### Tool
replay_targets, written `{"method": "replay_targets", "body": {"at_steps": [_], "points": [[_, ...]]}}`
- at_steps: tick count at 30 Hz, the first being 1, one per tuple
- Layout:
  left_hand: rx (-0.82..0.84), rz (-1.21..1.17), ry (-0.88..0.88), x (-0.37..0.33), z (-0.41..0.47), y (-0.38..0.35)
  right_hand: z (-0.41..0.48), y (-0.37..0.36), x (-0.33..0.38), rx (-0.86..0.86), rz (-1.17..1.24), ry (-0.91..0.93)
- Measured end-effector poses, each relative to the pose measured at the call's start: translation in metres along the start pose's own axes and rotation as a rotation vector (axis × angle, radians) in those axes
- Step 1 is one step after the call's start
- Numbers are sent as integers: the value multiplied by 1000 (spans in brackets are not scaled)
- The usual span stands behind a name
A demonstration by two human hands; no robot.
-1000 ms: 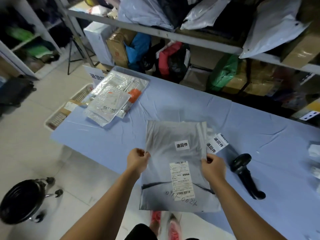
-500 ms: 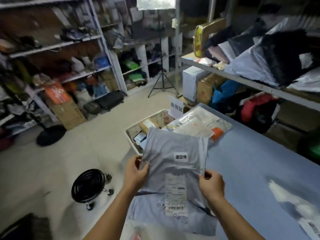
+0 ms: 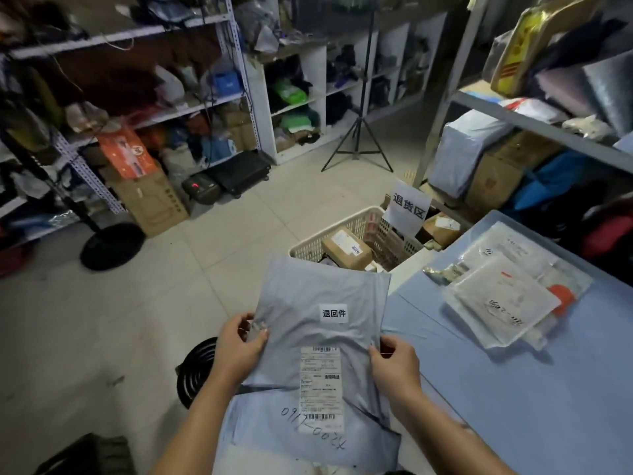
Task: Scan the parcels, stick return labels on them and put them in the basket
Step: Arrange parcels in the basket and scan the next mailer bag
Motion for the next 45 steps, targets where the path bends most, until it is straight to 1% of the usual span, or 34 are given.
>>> {"method": "replay_targets", "body": {"at_steps": [6, 12, 14, 17, 21, 25, 28, 32, 33, 35, 38, 41, 45], "points": [[123, -16, 35, -10, 126, -4, 98, -64, 32, -45, 10, -51], [256, 38, 80, -36, 271, -52, 231, -112, 53, -150, 65, -138], [297, 72, 64, -45, 323, -75, 277, -125, 56, -185, 70, -177], [377, 119, 17, -58, 405, -124, 349, -140, 52, -253, 82, -261], [511, 204, -33, -62, 492, -201, 430, -151, 33, -369, 124, -354], [648, 306, -134, -50, 573, -289, 509, -165, -3, -451, 179, -449], [718, 359, -224, -33, 629, -360, 567, -176, -37, -555, 227, -491], [794, 356, -259, 2, 677, -437, 621, -197, -83, -654, 251, -490], [824, 358, -291, 12, 686, -450, 631, -202, -93, -664, 272, -483], [876, 430, -413, 31, 699, -469, 644, -211, -109, -653, 307, -462], [884, 511, -478, 54, 708, -480, 653, -220, -122, -619, 276, -432], [893, 549, -547, 62, 707, -474, 653, -226, -126, -573, 178, -449], [838, 700, -683, 54, 702, -468, 651, -228, -122, -624, 45, -456]]}}
Point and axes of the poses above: each hand's wrist, its own z-axis towards the middle knuckle, its own y-axis out of the back of the hand, x = y × z, the point moved 1 cm from there along z, towards the middle knuckle, and after that the axes turned 6 degrees about z, right-handed, at the moved point
